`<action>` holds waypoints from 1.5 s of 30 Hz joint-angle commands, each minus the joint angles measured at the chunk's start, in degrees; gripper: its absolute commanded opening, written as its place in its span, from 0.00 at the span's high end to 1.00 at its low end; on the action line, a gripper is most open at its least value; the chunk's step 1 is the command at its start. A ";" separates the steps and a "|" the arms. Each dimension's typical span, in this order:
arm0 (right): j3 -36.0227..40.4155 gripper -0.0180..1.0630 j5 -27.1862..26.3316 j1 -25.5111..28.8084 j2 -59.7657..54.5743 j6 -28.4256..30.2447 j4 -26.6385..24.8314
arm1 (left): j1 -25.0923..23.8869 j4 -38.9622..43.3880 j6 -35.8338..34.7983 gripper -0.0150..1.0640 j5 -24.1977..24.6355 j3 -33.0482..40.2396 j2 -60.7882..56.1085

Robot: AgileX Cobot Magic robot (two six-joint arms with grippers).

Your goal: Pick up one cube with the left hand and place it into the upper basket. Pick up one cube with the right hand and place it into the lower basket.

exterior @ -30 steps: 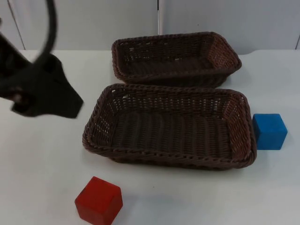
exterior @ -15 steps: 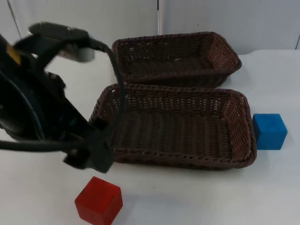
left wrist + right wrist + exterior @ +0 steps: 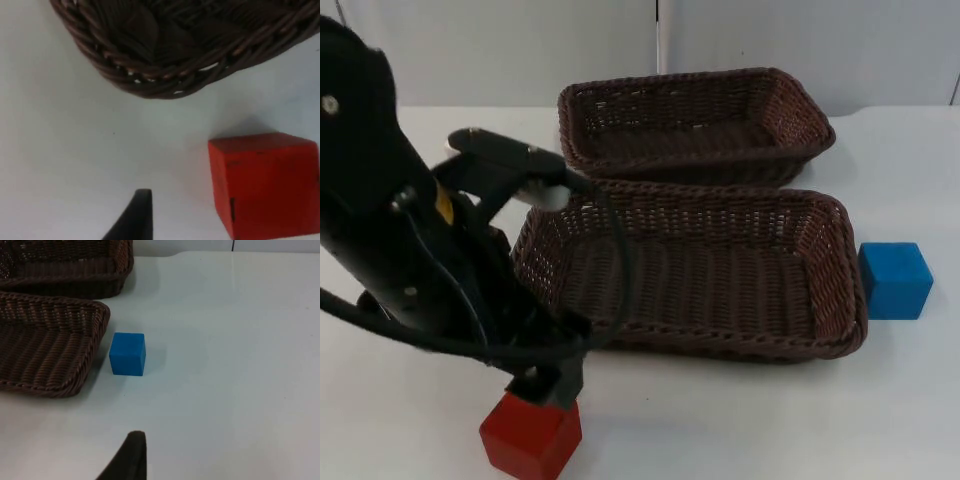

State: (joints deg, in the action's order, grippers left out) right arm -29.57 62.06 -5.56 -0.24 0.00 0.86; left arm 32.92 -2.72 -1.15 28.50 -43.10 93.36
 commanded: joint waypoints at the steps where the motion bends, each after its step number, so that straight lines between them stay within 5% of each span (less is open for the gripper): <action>1: 0.04 0.01 -0.22 0.31 0.24 0.00 -0.02 | 0.31 1.05 -2.30 0.01 -1.85 -0.32 1.83; 15: 0.04 0.01 -0.22 0.31 0.24 0.00 -0.02 | 0.31 0.41 -2.30 0.01 -10.98 -0.32 13.29; 31: 0.04 0.01 -0.22 0.31 0.24 0.00 -0.02 | 0.31 0.17 -2.30 0.04 -13.89 -0.32 16.62; 33: 0.04 0.01 -0.22 0.31 0.24 0.00 -0.02 | 0.31 0.08 -2.30 0.15 -13.55 -0.32 16.62; 36: 0.04 0.01 -0.22 0.31 0.24 0.00 -0.02 | 0.31 -0.33 -2.30 0.48 -12.50 -0.32 16.62; 37: 0.04 0.01 -0.22 0.31 0.24 0.00 -0.02 | 0.31 -0.33 -2.30 0.48 -12.50 -0.32 16.62; 41: 0.04 0.01 -0.22 0.31 0.24 0.00 -0.02 | 0.31 -0.94 -2.30 0.99 -10.89 -0.32 15.68; 45: 0.04 0.01 -0.22 0.31 0.24 0.00 -0.02 | 0.31 -1.38 -2.30 0.99 -9.28 -0.32 14.07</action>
State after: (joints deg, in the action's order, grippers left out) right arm -29.57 62.06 -5.56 -0.24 0.00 0.86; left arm 32.92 -3.14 -3.11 18.63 -43.22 108.40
